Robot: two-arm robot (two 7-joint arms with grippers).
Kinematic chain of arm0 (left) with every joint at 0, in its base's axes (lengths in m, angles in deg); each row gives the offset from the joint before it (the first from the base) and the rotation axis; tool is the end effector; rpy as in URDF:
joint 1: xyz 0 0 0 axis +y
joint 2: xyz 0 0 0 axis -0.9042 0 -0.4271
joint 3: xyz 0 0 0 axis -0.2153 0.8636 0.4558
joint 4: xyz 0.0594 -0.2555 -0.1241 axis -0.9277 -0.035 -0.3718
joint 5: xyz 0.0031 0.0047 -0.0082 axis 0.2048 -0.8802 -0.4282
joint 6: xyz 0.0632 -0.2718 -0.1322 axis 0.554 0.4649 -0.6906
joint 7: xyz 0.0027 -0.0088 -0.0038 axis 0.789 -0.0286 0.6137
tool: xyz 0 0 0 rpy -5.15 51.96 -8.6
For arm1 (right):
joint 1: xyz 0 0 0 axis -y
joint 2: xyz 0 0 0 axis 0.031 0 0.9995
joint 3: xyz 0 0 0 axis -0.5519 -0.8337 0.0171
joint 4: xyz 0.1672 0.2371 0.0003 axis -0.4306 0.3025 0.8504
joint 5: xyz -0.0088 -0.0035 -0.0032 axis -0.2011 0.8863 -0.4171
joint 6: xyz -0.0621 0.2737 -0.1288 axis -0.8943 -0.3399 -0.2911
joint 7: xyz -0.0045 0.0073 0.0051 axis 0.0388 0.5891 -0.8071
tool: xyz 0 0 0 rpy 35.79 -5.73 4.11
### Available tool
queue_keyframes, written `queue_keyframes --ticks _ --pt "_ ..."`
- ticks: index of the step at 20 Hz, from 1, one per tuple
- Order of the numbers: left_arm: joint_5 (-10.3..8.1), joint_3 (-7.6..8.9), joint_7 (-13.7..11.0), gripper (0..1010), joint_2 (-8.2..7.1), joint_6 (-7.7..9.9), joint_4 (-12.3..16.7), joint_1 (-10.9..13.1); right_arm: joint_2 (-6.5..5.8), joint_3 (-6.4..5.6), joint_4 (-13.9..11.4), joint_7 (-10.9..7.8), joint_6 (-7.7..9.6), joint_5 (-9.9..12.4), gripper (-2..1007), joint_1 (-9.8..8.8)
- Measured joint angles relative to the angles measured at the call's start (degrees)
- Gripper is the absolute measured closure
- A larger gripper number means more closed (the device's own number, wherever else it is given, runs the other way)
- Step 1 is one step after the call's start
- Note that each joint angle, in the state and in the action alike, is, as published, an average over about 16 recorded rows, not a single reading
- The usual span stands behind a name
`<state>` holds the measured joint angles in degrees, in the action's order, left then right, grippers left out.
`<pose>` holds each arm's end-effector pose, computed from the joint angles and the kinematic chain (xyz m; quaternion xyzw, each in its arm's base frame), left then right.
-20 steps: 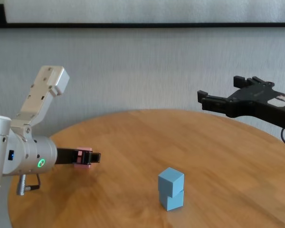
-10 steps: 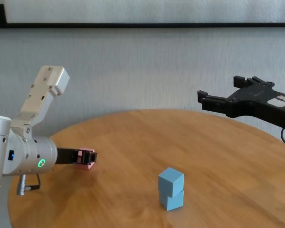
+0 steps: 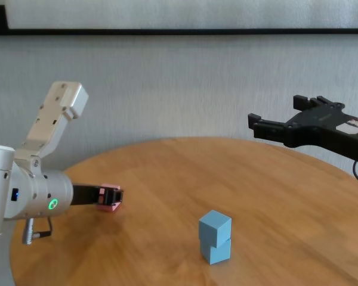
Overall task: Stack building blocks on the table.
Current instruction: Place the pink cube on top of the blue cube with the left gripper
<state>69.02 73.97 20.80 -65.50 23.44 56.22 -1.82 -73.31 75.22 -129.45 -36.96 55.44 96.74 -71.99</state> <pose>0.4532 -0.0099 -0.2988 0.1814 0.1280 0.5684 0.7923 0.3971 -0.0073 -0.2746 -0.0592 -0.0881 -0.4864 0.8673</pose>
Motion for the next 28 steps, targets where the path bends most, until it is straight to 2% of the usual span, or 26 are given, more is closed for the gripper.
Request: queue_keyframes --ticks 5,10,20,24,28 --pt "0.27 -1.0 -1.25 610 -0.71 -0.12 3.96 1.62 0.0 0.0 0.0 0.0 0.0 0.0 0 0.0" --pt "0.49 -2.54 -2.35 610 -1.53 0.83 10.36 4.47 0.0 0.0 0.0 0.0 0.0 0.0 0 0.0" --pt "0.25 -5.26 -2.55 610 -2.19 5.71 24.12 11.25 0.0 0.0 0.0 0.0 0.0 0.0 0 0.0" --pt "0.37 -6.14 -2.49 610 -2.1 7.31 27.56 12.88 0.0 0.0 0.0 0.0 0.0 0.0 0 0.0" --pt "0.54 -7.03 -2.88 610 -2.09 8.89 29.41 13.42 0.0 0.0 0.0 0.0 0.0 0.0 0 0.0"
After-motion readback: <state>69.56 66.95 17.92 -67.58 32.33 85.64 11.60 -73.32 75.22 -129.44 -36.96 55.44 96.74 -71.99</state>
